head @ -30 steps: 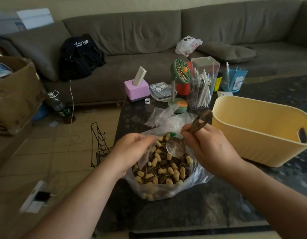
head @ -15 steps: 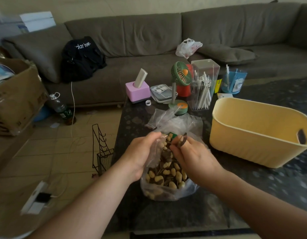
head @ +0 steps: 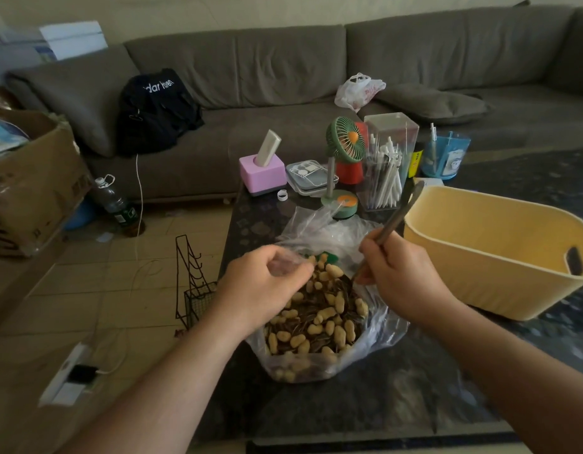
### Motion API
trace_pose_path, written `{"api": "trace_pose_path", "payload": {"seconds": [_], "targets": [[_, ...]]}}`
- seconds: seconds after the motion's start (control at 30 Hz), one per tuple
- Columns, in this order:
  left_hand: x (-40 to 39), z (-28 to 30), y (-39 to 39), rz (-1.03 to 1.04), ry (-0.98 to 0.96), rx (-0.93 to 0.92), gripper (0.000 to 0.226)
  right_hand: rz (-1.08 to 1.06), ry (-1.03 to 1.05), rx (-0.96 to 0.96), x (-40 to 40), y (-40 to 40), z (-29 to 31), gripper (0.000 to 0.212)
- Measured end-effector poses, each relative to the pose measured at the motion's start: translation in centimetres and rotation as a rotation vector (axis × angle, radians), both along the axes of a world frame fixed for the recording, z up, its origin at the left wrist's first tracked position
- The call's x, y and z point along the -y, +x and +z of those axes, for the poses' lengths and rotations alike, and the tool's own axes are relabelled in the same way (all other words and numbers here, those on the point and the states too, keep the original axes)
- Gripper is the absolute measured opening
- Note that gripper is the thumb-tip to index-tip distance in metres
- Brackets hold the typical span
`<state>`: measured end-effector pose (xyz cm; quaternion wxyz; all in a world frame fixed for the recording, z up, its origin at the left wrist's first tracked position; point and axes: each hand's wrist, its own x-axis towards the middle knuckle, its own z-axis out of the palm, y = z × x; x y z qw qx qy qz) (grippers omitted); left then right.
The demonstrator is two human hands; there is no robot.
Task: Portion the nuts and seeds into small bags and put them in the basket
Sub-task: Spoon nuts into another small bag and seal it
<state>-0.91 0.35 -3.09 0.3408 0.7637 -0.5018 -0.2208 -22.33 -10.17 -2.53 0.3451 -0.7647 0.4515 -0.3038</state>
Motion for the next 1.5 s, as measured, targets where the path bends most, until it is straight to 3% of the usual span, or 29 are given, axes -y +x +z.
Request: {"api": "trace_pose_path", "payload": {"seconds": [0.17, 0.33, 0.5, 0.77, 0.97, 1.23, 1.5], "targets": [[-0.4, 0.0, -1.2, -0.154, -0.112, 0.184, 0.052, -0.058, 0.001, 0.039, 0.4, -0.8, 1.4, 0.022], [0.1, -1.1, -1.7, -0.137, -0.131, 0.193, 0.054, 0.009, -0.088, -0.057, 0.7, -1.5, 2.9, 0.026], [0.7, -1.7, -2.2, -0.111, -0.132, 0.229, 0.045, -0.009, -0.103, 0.018, 1.1, -1.7, 4.6, 0.022], [1.8, -2.9, -2.5, -0.048, -0.118, 0.178, 0.058, 0.086, -0.286, -0.018, 0.3, -0.9, 6.1, 0.02], [1.9, -3.2, -2.9, -0.055, -0.11, 0.152, 0.037, 0.162, -0.479, -0.142, 0.5, -0.1, 5.1, 0.021], [2.2, -4.2, -2.7, -0.025, -0.128, 0.141, 0.065, 0.176, -0.491, -0.11, 0.0, 0.6, 4.0, 0.016], [2.2, -4.4, -2.9, -0.02, -0.145, 0.144, 0.07, 0.226, -0.531, -0.105, -0.1, 0.6, 4.0, 0.018]]}}
